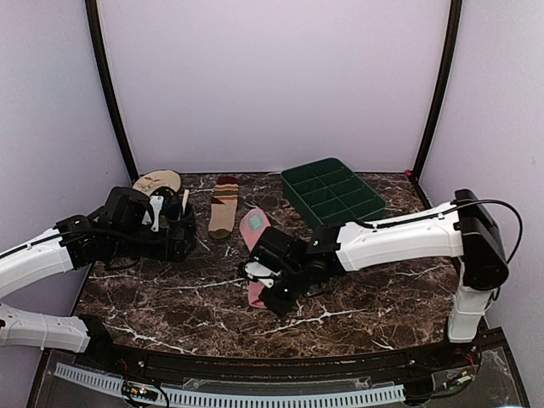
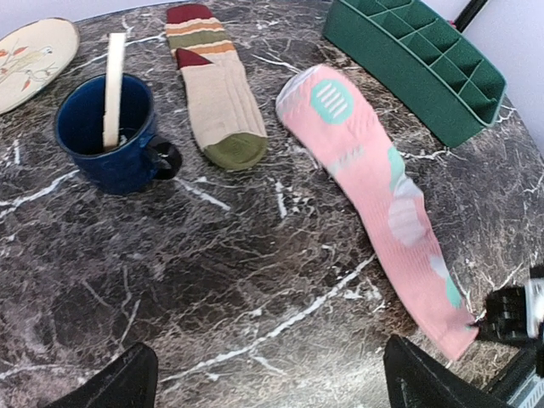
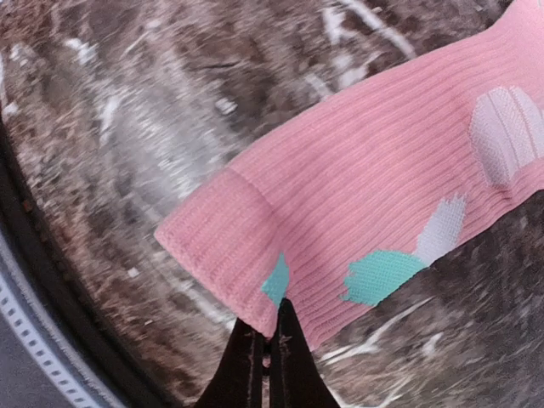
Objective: Roll the socks
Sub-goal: Move the sock to the center of the board, then fold the sock at the center of the board.
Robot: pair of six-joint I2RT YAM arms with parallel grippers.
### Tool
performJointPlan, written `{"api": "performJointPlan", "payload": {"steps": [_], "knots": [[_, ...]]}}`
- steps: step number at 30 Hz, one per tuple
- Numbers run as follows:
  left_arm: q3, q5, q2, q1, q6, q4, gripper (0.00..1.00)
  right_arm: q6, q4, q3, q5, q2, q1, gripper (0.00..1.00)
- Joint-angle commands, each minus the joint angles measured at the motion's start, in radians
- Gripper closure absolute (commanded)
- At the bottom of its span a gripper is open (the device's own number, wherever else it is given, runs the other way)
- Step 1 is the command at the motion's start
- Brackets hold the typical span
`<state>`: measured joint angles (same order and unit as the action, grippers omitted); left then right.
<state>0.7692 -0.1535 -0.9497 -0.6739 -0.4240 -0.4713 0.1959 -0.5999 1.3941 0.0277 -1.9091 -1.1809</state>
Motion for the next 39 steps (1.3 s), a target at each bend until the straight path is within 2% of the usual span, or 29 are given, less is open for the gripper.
{"api": "performJointPlan", "payload": {"steps": [1,7,15,26,39], "knots": [[0.012,0.060,-0.098,-0.056,0.003,0.148,0.05,0.216,0.023,-0.099,-0.046,0.111,-0.099,1.00],[0.131,0.061,-0.327,-0.171,0.051,0.262,0.05,0.373,0.059,-0.173,-0.060,0.205,-0.215,1.00],[0.187,0.091,-0.538,-0.191,0.030,0.354,0.05,0.467,0.029,-0.173,-0.042,0.266,-0.290,1.00],[0.153,0.070,-0.639,-0.191,-0.003,0.396,0.12,0.527,-0.010,-0.190,-0.056,0.393,-0.303,1.00],[0.145,-0.007,-0.708,-0.191,-0.012,0.405,0.16,0.523,-0.075,-0.163,-0.080,0.401,-0.305,1.00]]}}
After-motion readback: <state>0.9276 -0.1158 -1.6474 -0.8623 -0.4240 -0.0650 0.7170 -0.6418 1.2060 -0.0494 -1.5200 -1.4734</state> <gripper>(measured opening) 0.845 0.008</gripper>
